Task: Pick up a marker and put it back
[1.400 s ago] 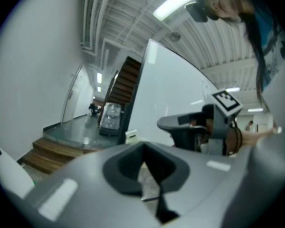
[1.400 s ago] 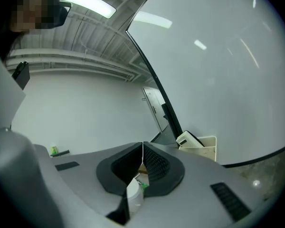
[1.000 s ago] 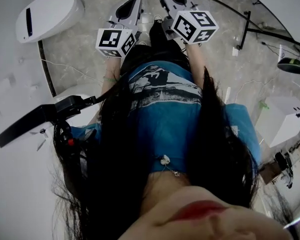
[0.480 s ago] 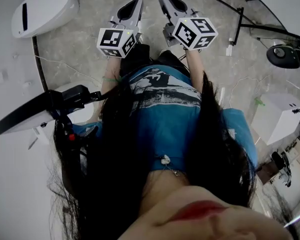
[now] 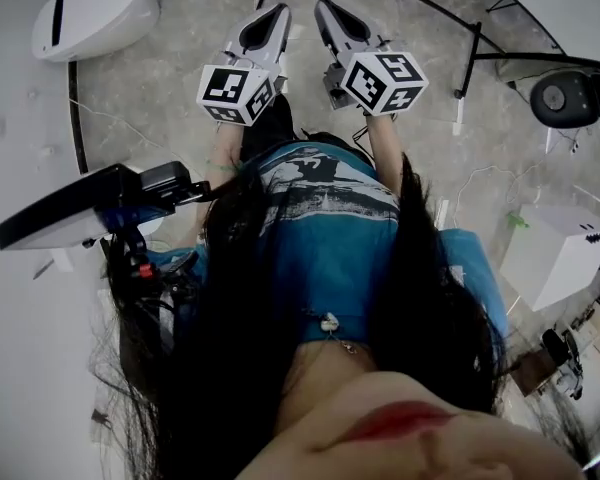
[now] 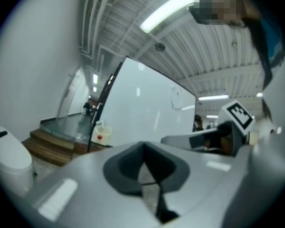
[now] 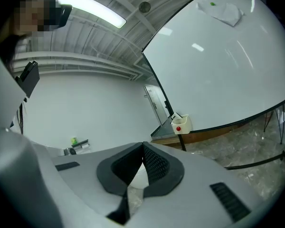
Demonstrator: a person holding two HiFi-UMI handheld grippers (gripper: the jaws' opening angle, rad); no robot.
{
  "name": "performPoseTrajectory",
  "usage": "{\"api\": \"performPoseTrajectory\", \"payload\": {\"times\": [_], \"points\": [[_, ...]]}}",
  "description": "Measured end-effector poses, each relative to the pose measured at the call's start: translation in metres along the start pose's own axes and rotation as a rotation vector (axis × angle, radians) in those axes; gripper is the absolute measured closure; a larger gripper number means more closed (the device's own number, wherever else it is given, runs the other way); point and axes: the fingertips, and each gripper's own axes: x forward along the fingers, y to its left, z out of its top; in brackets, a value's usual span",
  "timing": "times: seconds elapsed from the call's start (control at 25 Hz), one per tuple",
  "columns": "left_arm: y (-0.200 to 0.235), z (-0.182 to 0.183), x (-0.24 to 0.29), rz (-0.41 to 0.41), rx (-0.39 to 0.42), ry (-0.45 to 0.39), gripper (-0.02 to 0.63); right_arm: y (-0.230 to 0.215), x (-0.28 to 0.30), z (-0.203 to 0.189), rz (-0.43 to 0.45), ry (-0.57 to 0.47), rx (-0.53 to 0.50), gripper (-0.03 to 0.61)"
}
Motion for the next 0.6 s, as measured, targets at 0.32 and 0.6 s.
{"api": "performPoseTrajectory", "payload": {"times": [0.32, 0.6], "points": [[-0.157, -0.048, -0.062, 0.015, 0.02, 0.026, 0.612, 0.009, -0.15, -0.04, 0.051, 0.015, 0.021, 0.568], [-0.166, -0.042, -0.161, 0.098, 0.068, 0.011, 0.612, 0.091, -0.169, -0.065, 0.139, 0.012, 0.013, 0.568]]}}
